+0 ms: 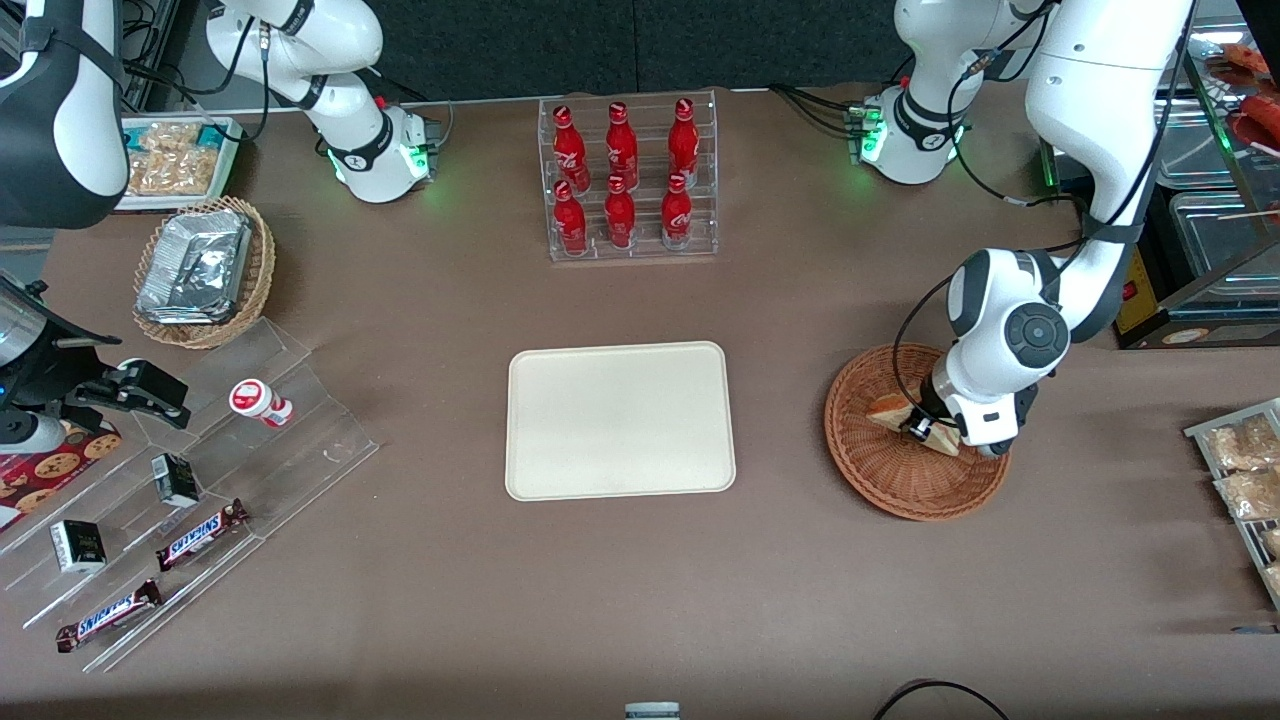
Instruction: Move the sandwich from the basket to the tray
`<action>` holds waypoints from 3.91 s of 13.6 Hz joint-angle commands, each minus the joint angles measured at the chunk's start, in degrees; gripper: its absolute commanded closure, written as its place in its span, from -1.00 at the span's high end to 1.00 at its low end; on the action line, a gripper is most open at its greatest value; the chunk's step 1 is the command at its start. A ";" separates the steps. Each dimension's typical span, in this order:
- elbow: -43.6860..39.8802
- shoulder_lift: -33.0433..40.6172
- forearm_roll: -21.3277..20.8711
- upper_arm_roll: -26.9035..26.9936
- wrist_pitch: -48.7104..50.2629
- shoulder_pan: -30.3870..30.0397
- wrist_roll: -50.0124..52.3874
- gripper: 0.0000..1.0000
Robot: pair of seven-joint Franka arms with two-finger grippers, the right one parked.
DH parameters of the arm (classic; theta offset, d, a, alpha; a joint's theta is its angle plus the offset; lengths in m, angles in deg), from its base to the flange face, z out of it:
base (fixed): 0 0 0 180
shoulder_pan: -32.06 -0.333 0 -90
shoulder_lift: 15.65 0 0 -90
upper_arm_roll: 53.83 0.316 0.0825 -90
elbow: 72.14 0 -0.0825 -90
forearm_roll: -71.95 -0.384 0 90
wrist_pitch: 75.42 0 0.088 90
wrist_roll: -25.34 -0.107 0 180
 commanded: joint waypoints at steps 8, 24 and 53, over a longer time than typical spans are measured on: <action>-24.14 0.11 -0.74 -0.04 26.52 6.84 -0.01 -1.00; -51.75 -22.20 -0.39 -0.04 29.28 37.18 -5.99 -0.96; -43.88 -13.02 -0.40 -0.13 26.38 22.70 -30.83 0.98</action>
